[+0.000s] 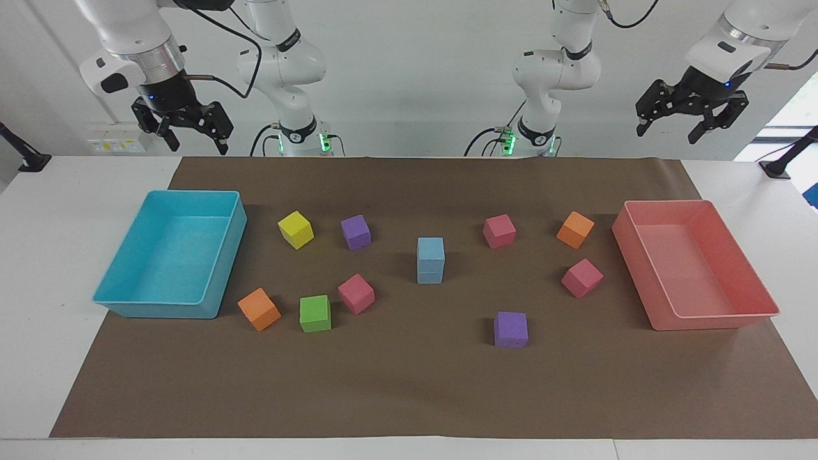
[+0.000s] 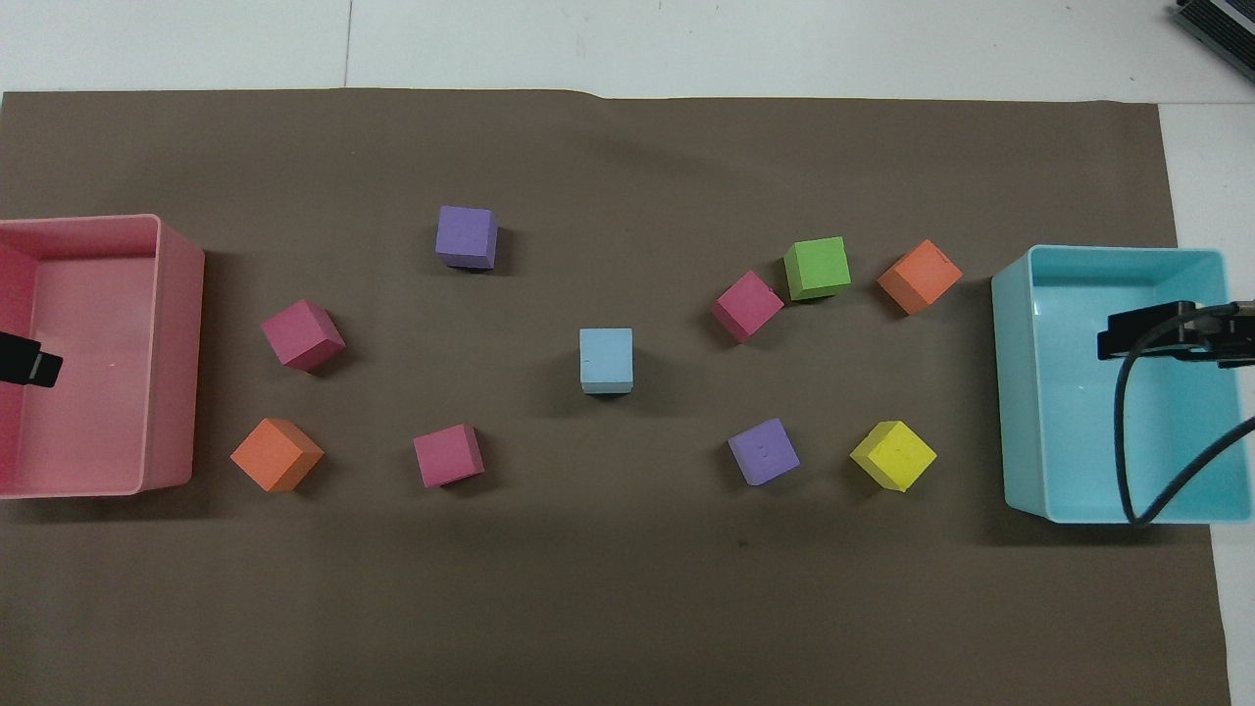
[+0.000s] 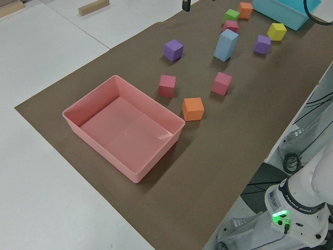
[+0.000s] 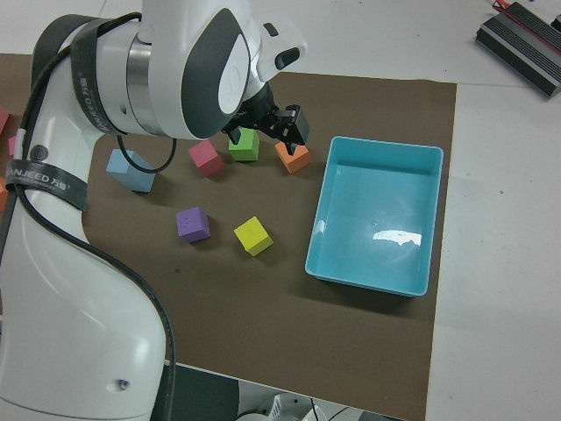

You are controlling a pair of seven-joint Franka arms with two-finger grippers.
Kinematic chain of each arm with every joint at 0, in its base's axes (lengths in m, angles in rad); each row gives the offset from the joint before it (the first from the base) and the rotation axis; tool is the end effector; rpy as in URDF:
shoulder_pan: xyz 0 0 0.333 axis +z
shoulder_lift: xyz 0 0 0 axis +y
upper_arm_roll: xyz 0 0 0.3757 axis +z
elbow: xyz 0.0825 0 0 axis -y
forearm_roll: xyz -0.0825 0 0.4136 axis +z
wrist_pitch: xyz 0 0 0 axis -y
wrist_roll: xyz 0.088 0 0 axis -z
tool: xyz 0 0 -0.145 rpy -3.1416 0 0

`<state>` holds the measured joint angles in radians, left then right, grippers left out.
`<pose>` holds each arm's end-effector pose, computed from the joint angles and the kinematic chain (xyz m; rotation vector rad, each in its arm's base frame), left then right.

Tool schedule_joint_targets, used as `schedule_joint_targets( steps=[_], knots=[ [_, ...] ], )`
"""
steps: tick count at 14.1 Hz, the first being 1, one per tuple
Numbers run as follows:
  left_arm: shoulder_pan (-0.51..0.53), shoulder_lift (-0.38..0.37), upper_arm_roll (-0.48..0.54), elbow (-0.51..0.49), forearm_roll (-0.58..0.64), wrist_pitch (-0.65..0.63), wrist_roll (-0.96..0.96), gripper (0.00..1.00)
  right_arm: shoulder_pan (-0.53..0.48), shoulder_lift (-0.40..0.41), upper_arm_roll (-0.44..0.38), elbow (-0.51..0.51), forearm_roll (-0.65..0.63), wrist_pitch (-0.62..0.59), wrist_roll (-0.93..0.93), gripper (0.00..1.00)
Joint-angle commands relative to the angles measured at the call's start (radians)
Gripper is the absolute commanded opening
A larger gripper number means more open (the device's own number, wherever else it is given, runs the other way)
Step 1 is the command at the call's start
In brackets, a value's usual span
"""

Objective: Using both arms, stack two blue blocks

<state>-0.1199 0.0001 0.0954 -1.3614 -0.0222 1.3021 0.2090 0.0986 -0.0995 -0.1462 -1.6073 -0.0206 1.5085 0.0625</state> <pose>0.5489 -0.0171 0.7254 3.0912 -0.3708 -0.0890 0.5398 -0.0334 0.6779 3.1307 -0.1734 -0.0005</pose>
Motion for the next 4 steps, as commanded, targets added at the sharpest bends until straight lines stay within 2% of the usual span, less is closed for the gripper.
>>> schedule_joint_targets(
  steps=[1, 4],
  knots=[
    [0.005, 0.006, -0.006, 0.022, -0.001, -0.009, -0.014, 1.00, 0.010, -0.013, -0.006, 0.003, -0.004, -0.002, -0.036, 1.00],
    [0.002, 0.006, -0.008, 0.022, -0.001, -0.007, -0.014, 1.00, 0.039, -0.013, -0.021, 0.004, -0.007, -0.004, -0.035, 1.00]
  ],
)
